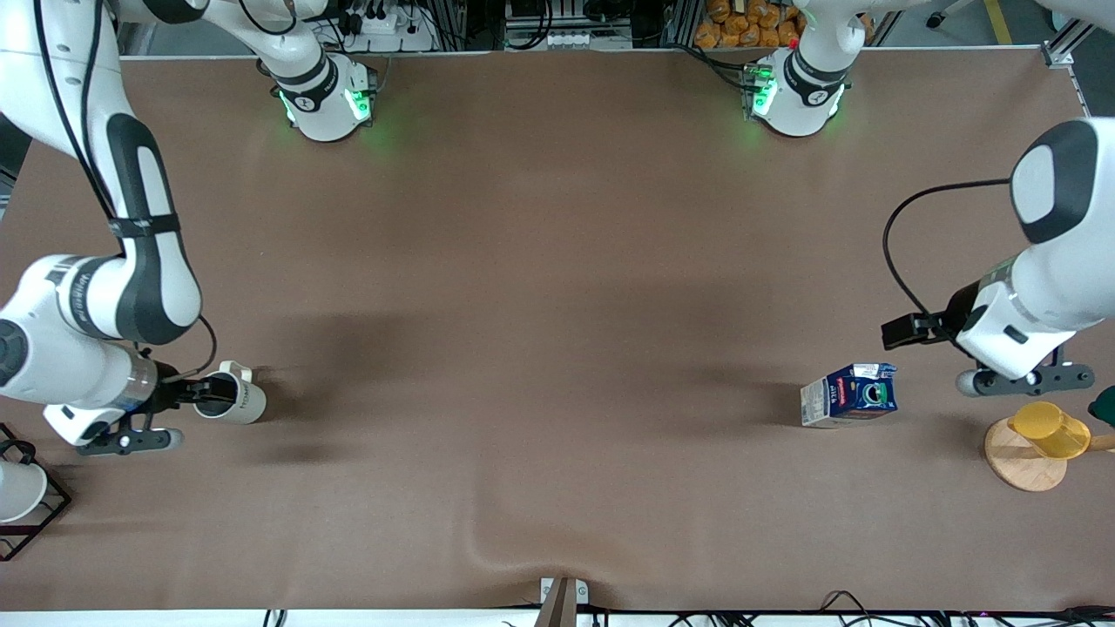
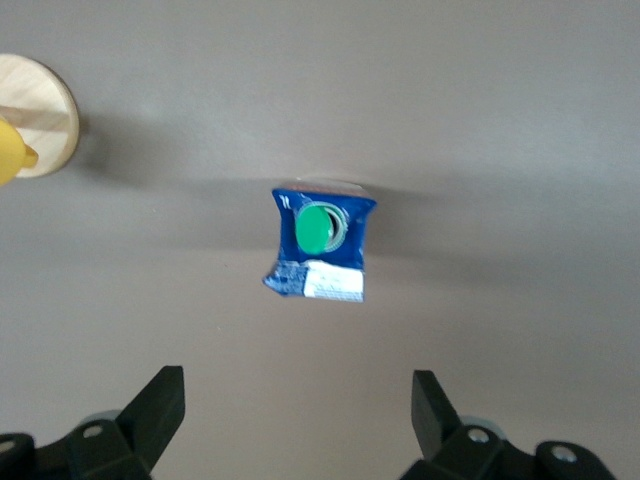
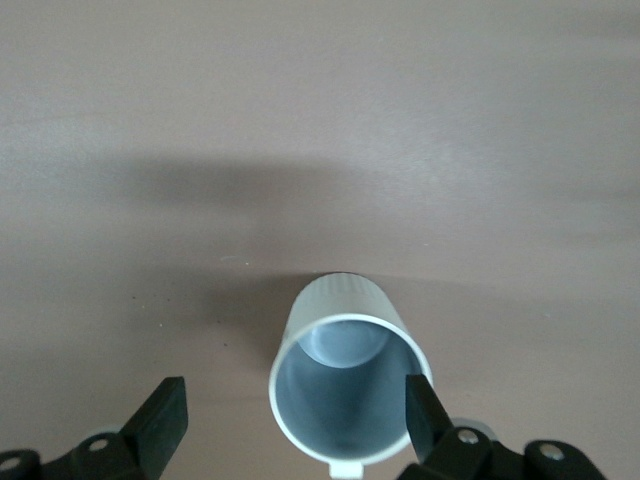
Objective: Place milk next to cup
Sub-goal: 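Lower the right gripper onto the white mug while the left gripper reaches the milk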
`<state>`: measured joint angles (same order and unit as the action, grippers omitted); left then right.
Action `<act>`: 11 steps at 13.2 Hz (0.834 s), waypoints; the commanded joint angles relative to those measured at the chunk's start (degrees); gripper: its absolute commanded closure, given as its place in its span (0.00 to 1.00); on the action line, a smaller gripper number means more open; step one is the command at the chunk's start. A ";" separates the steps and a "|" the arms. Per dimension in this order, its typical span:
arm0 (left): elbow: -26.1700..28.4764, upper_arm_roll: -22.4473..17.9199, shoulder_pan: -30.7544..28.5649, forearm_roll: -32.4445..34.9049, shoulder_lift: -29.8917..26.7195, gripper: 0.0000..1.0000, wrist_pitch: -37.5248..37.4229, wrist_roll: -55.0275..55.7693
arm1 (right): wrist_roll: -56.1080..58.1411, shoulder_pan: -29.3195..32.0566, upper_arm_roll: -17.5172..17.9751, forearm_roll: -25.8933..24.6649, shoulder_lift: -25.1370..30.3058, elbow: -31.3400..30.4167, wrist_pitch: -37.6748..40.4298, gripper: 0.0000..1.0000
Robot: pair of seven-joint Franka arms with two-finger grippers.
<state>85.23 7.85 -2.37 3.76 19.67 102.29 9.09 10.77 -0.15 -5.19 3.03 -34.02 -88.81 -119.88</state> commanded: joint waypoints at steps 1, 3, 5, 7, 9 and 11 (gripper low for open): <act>-0.86 -0.03 0.09 2.48 4.39 0.00 4.56 -0.30 | -0.49 -0.29 -0.08 0.83 -3.59 0.92 -2.10 0.21; -0.95 0.06 0.00 1.79 6.78 0.00 7.04 0.04 | -1.71 -0.38 0.01 0.83 -3.59 0.74 -1.41 0.37; -0.95 0.06 0.53 2.13 7.75 0.00 8.09 0.13 | -1.89 -0.46 0.01 0.83 -3.59 -0.05 -1.41 0.60; -0.86 0.06 0.44 2.31 8.54 0.00 8.10 -0.04 | -1.81 -0.46 0.01 0.83 -3.59 -0.40 -1.32 0.87; -0.86 0.06 0.53 2.31 9.42 0.00 8.10 -0.04 | -1.19 -0.55 0.01 0.74 -3.24 -0.58 -0.97 1.00; -0.86 0.06 0.53 2.31 10.21 0.00 8.19 -0.04 | -1.19 -1.43 0.01 0.13 -3.15 -0.31 -0.97 1.00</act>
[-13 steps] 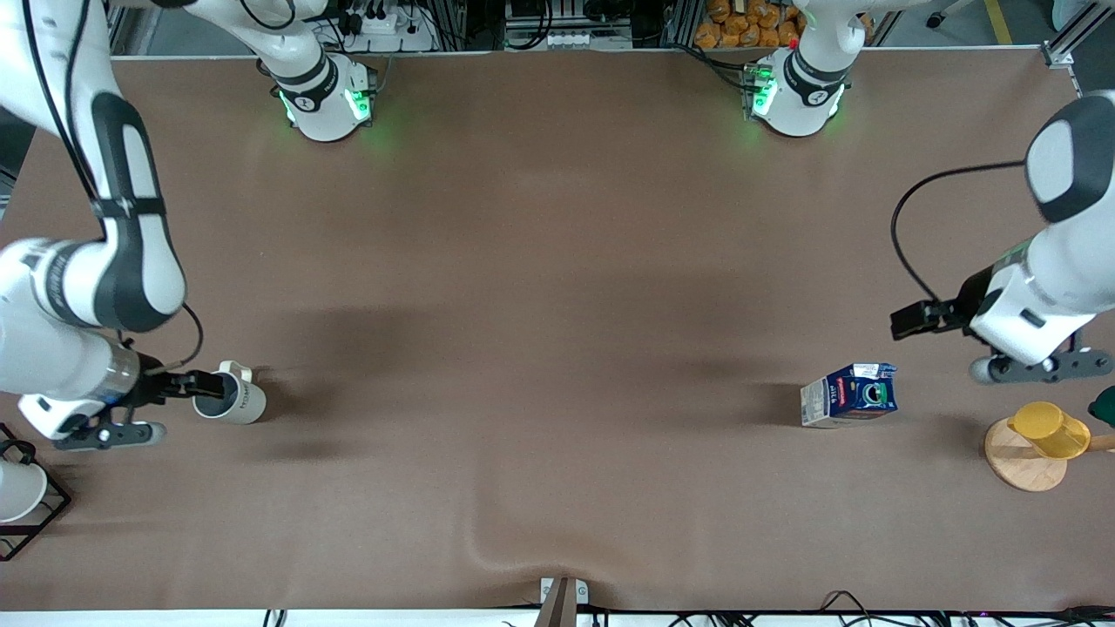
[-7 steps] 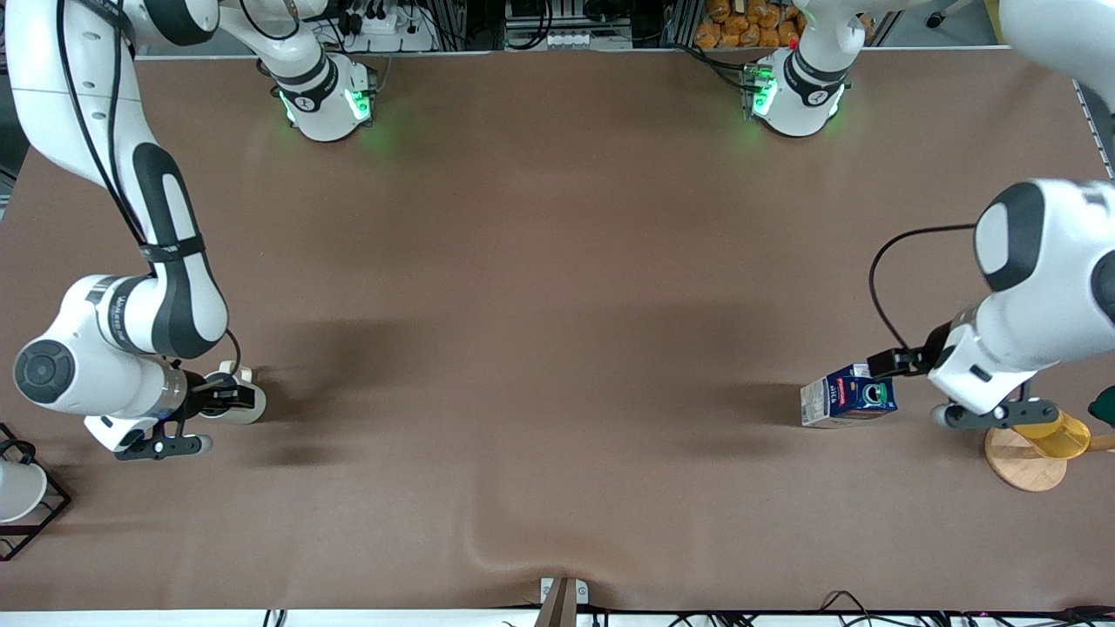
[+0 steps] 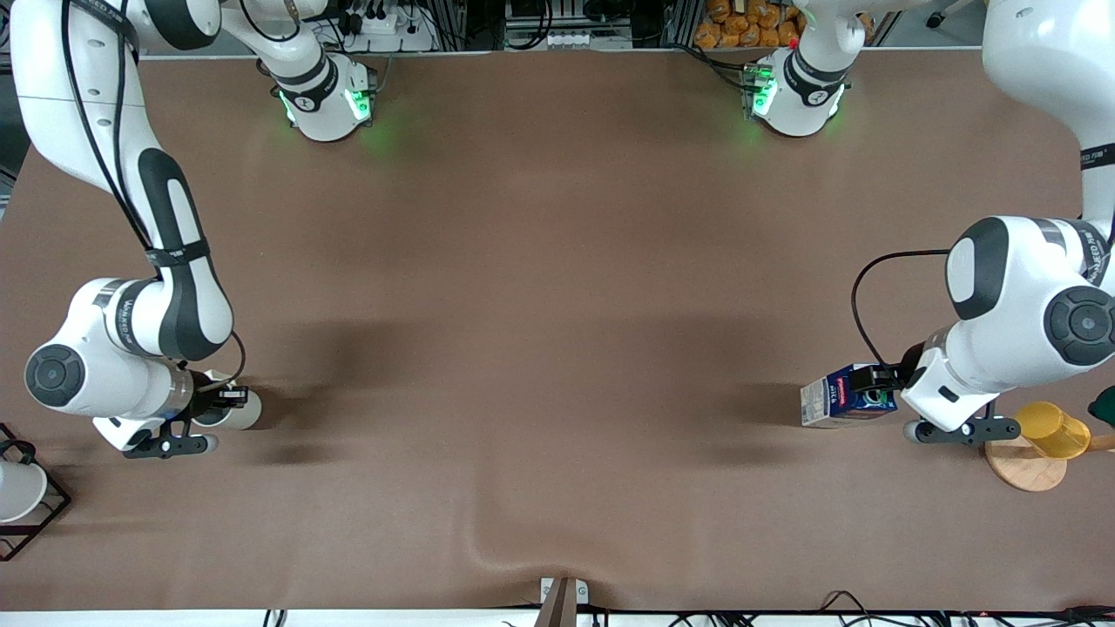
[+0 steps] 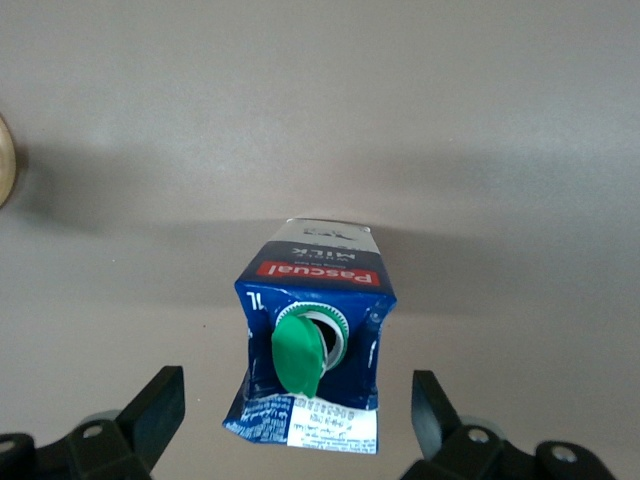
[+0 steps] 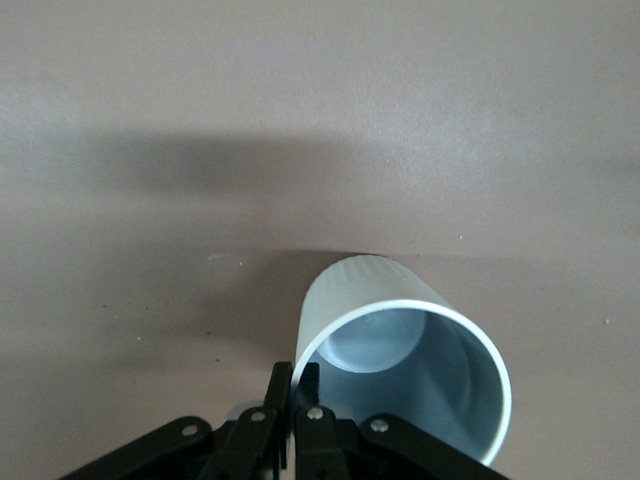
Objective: Place milk next to cup
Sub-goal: 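Lower the right gripper onto the white mug while the left gripper reaches the milk, then close the left gripper on the milk carton while the right gripper grips the mug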
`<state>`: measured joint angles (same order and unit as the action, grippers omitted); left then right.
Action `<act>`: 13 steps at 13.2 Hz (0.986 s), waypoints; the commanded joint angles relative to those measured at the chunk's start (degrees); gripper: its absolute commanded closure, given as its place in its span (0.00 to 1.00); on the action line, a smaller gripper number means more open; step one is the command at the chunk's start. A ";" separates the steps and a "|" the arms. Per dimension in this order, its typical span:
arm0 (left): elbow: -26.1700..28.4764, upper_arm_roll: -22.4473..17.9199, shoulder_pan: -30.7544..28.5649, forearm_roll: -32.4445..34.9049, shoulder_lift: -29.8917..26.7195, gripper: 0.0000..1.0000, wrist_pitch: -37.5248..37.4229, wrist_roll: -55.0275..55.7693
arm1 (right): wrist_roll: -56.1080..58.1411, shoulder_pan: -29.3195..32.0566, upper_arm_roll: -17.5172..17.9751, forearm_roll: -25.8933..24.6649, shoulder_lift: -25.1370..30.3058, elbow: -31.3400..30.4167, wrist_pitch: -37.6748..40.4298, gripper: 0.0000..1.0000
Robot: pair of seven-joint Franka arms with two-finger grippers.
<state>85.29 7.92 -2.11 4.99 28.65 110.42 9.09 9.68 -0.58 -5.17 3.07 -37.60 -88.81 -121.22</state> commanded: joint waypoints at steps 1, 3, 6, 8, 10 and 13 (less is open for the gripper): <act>-0.83 -0.01 0.27 1.07 1.58 0.00 0.06 -0.04 | 0.25 -0.91 0.16 0.01 0.77 -0.05 0.37 1.00; -0.83 -0.01 0.27 1.07 2.20 0.00 0.06 -0.13 | 0.43 -0.74 2.43 0.01 3.31 0.66 2.37 1.00; -0.74 -0.01 0.27 1.16 2.81 0.00 0.06 -0.30 | -13.66 -3.00 7.88 -0.87 5.08 4.69 7.03 1.00; -0.83 -0.01 0.27 1.25 3.08 0.00 0.06 -0.57 | -23.34 -7.83 8.34 -1.31 4.82 7.94 10.55 1.00; -0.92 -0.10 0.27 1.34 3.34 0.06 0.06 -0.57 | -35.80 -14.76 8.69 -1.31 3.25 13.19 12.57 1.00; -1.09 -0.19 0.36 1.34 3.60 0.27 0.06 -0.57 | -50.43 -23.03 8.86 -0.87 -2.72 23.30 12.41 1.00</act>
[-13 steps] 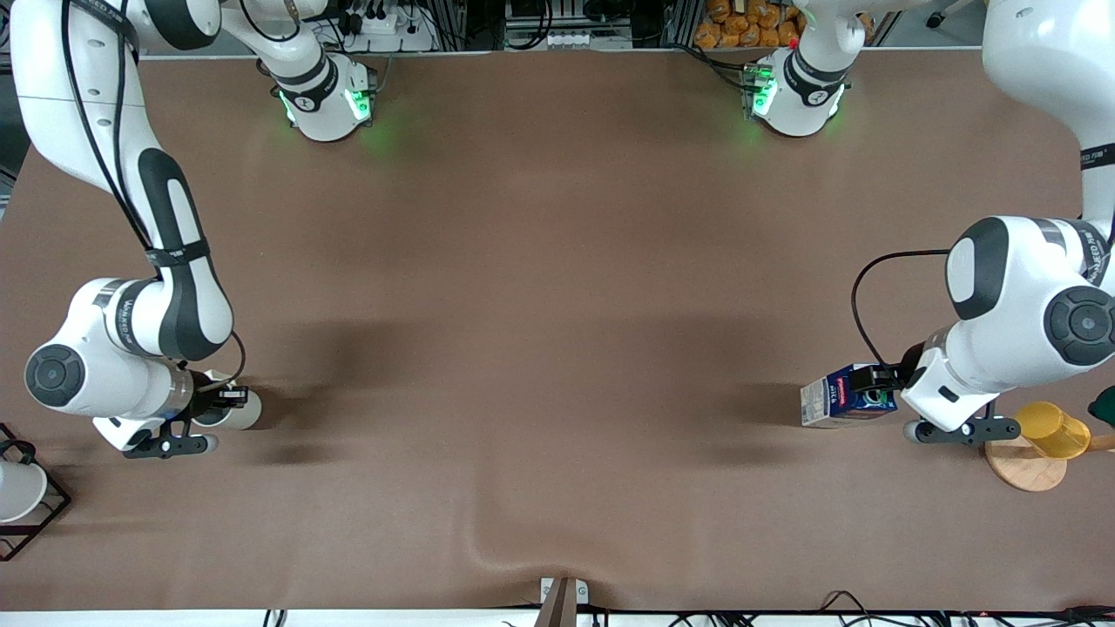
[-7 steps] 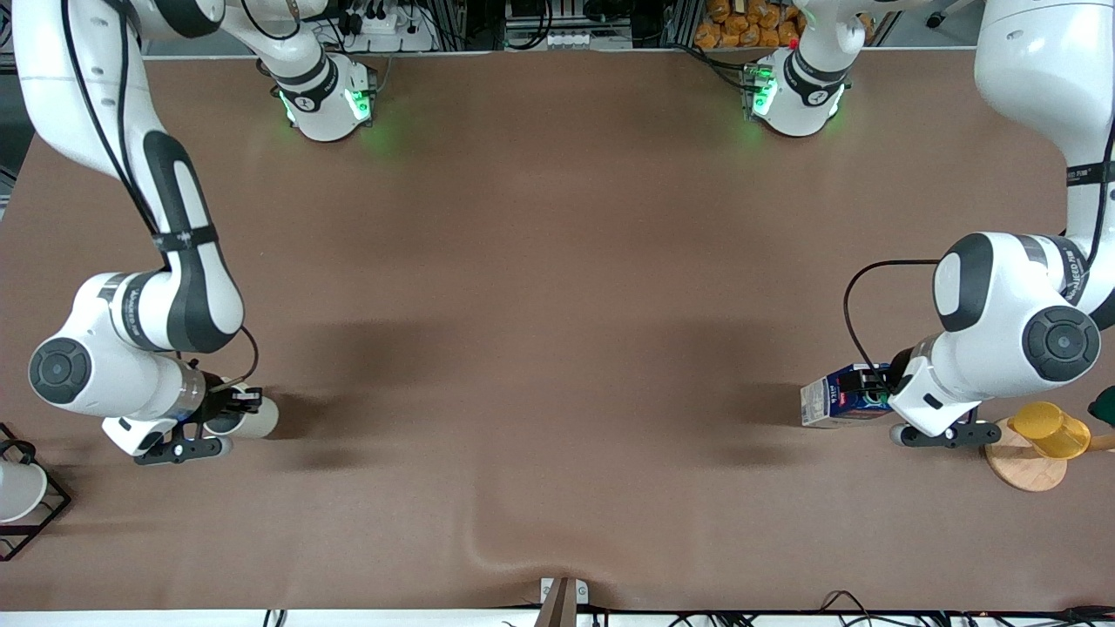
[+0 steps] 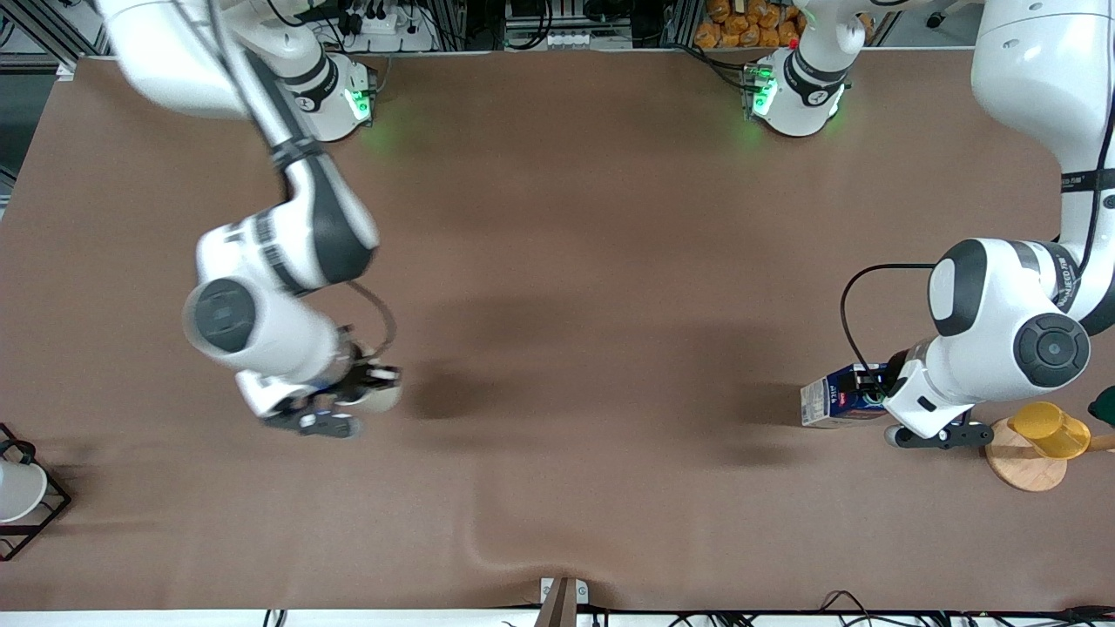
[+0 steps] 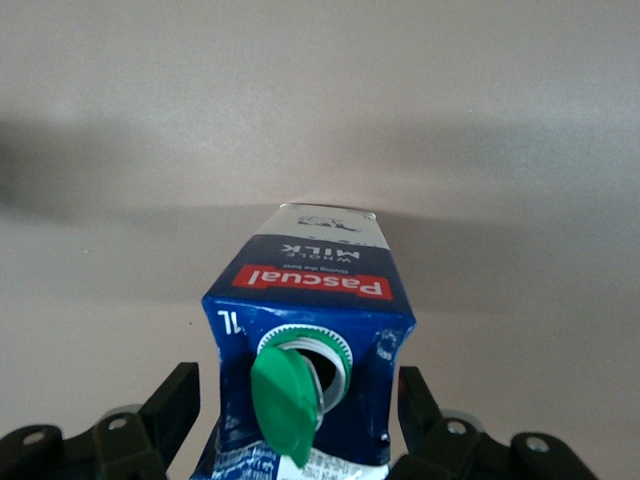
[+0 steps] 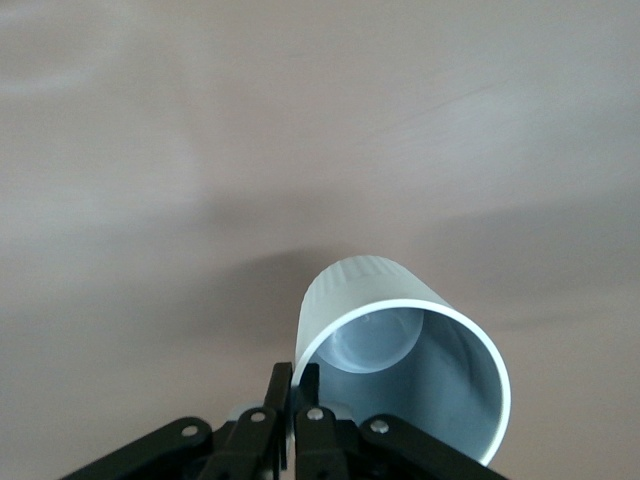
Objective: Place milk next to cup
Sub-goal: 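Close the left gripper on the milk carton while the right gripper grips the mug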
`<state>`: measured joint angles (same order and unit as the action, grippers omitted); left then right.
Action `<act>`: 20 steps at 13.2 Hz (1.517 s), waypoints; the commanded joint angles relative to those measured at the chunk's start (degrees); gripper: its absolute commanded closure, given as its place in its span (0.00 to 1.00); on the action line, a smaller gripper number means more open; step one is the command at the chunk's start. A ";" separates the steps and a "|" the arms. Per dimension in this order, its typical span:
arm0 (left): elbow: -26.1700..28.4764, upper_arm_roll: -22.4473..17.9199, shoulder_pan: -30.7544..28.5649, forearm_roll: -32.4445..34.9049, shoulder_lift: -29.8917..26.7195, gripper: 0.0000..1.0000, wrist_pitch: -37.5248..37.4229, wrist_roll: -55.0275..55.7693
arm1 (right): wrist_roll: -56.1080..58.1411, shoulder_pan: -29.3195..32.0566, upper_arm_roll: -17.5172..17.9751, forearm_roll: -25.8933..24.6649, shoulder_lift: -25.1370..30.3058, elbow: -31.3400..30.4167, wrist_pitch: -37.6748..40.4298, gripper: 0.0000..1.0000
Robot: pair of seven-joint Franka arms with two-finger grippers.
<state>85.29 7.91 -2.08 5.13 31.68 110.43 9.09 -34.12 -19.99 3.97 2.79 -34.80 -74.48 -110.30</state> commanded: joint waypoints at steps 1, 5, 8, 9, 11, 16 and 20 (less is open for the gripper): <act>-1.09 -0.18 0.32 1.20 0.58 0.33 0.14 -0.56 | -10.58 -5.39 -0.28 -0.59 -7.46 12.13 1.32 1.00; -1.01 -0.18 0.32 1.20 0.49 0.50 0.05 -0.56 | -21.67 -8.57 -0.37 -0.68 -18.17 21.47 -7.87 1.00; -1.18 0.17 0.32 1.20 -0.12 0.61 -0.04 -0.48 | -23.27 -8.92 0.94 -0.59 -22.67 22.71 -16.59 1.00; -1.18 0.17 0.49 1.20 -0.30 0.61 -0.13 -0.39 | -23.88 -9.10 2.69 -0.59 -23.72 22.71 -18.44 1.00; -1.18 0.26 0.41 1.11 -1.00 0.61 -0.65 -0.65 | -25.64 -9.62 3.32 -0.59 -24.18 23.15 -17.85 1.00; -1.27 4.47 0.41 0.32 -3.72 0.59 -2.41 -0.13 | -26.34 -10.42 3.41 -0.59 -22.69 23.15 -8.20 1.00; -1.36 6.58 0.32 0.24 -4.95 0.59 -4.69 1.01 | -28.81 -11.47 3.41 -0.50 -23.03 23.07 -12.55 1.00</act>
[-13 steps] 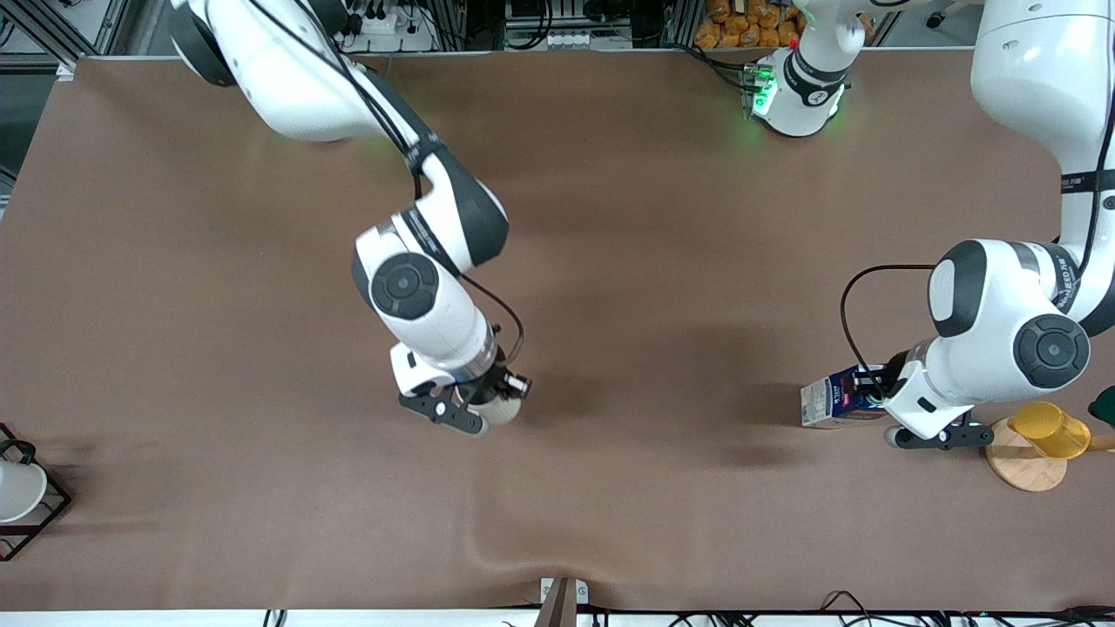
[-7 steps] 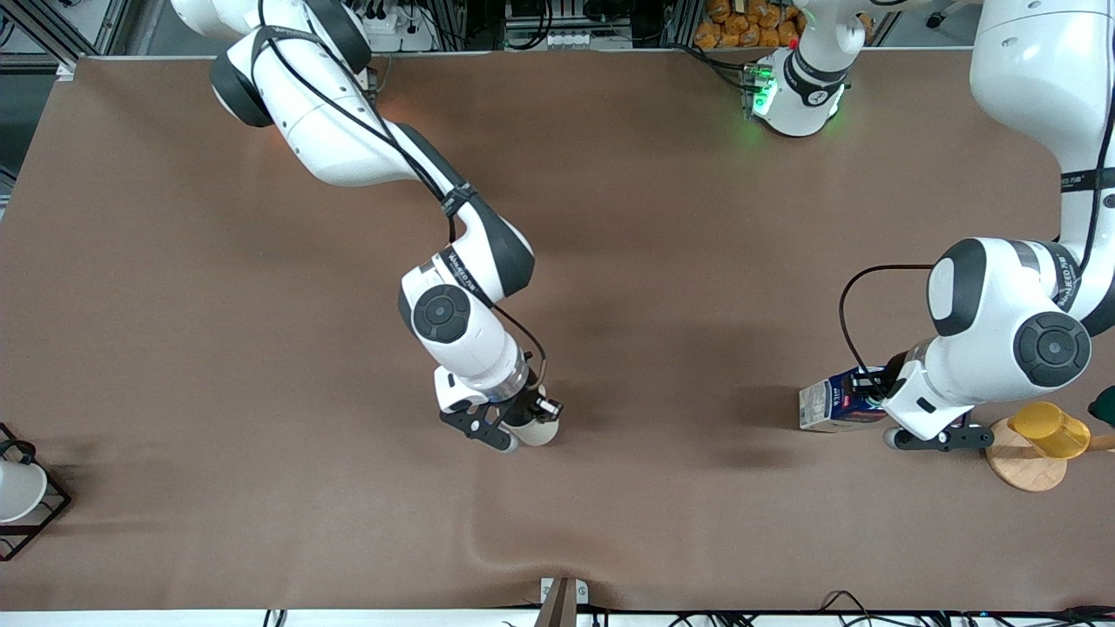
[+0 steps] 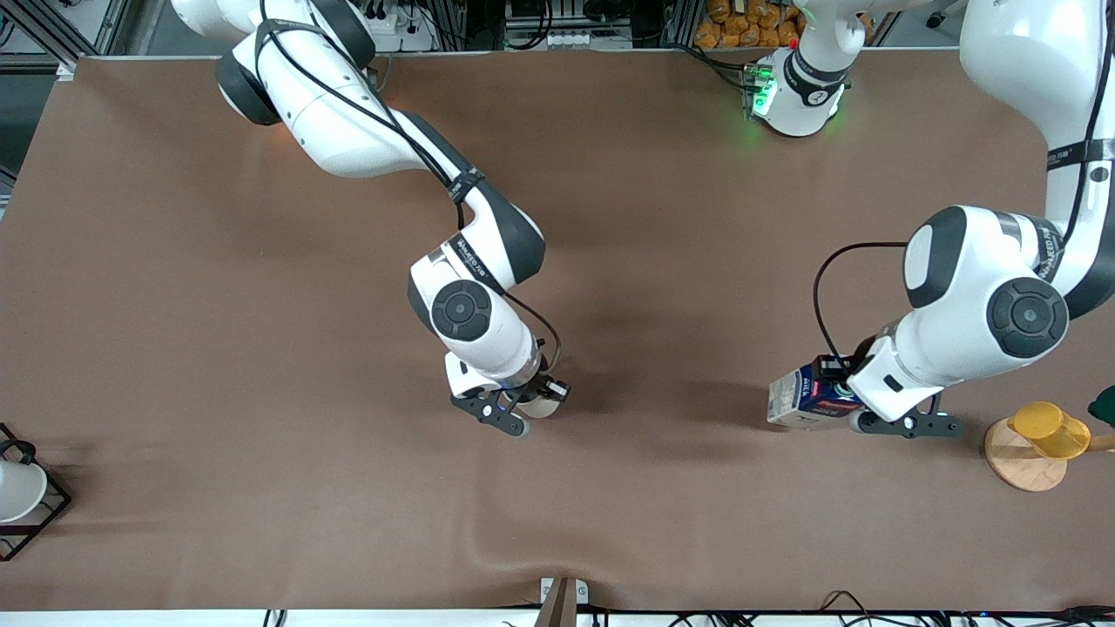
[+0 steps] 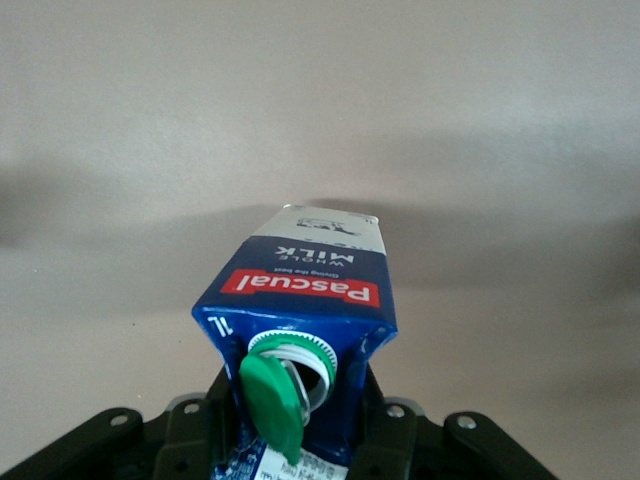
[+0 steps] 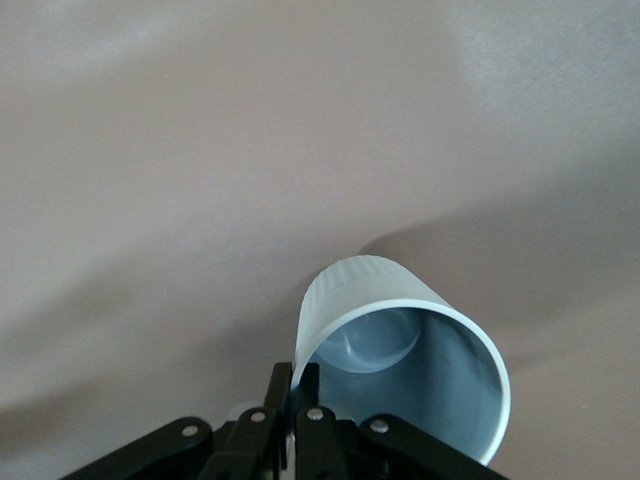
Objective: Place milk next to cup
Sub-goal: 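Close the left gripper on the milk carton while the right gripper grips the mug, then slide the mug toward the table center with the right gripper while the left lifts milk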
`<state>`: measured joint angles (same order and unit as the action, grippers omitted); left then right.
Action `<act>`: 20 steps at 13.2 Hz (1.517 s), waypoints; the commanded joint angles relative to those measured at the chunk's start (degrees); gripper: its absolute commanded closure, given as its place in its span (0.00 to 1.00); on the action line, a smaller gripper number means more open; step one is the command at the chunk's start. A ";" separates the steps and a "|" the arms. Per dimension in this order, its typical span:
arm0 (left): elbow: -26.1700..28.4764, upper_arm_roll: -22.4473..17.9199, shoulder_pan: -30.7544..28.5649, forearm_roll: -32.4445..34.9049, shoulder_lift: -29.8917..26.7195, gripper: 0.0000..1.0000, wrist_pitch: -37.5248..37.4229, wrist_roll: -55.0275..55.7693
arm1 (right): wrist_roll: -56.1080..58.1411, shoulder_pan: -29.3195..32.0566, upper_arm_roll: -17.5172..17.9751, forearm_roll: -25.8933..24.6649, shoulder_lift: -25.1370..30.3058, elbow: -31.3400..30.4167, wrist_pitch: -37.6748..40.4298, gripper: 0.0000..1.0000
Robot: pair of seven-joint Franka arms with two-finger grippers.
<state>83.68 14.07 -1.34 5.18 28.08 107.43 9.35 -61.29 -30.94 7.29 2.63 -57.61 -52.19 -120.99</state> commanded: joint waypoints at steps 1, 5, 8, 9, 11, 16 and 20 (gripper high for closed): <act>0.25 0.52 -0.77 0.18 -1.70 0.58 -1.88 0.67 | -1.64 -0.61 0.09 -0.35 -0.39 0.87 -2.49 1.00; 0.25 0.52 -0.86 -0.17 -2.15 0.57 -2.66 0.75 | -1.73 -0.87 -0.26 -0.43 -0.92 0.51 -2.76 1.00; 0.17 0.52 -0.86 -1.93 -2.41 0.57 -2.76 1.10 | -1.64 -0.96 -0.43 -0.87 -1.01 0.08 -2.67 1.00; 0.17 0.52 -0.69 -1.93 -2.59 0.57 -2.84 1.63 | -1.55 -0.96 -0.52 -0.87 -1.27 0.08 -2.67 0.87; 0.25 1.04 -0.51 -2.10 -2.59 0.57 -3.20 3.64 | -1.64 -1.14 -0.70 -0.96 -1.54 0.08 -2.67 0.50; 0.17 2.89 -0.69 -2.37 -2.85 0.57 -4.43 6.64 | -1.55 -0.88 -0.96 -0.26 2.49 -0.36 -0.31 0.00; 0.16 7.80 -0.25 -4.65 -3.47 0.57 -5.74 10.49 | 4.49 1.40 -0.96 -0.70 16.08 -9.46 1.29 0.00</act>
<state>83.57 18.83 -1.66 1.64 25.81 102.94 16.57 -59.75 -31.27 6.48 2.24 -51.13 -52.06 -120.29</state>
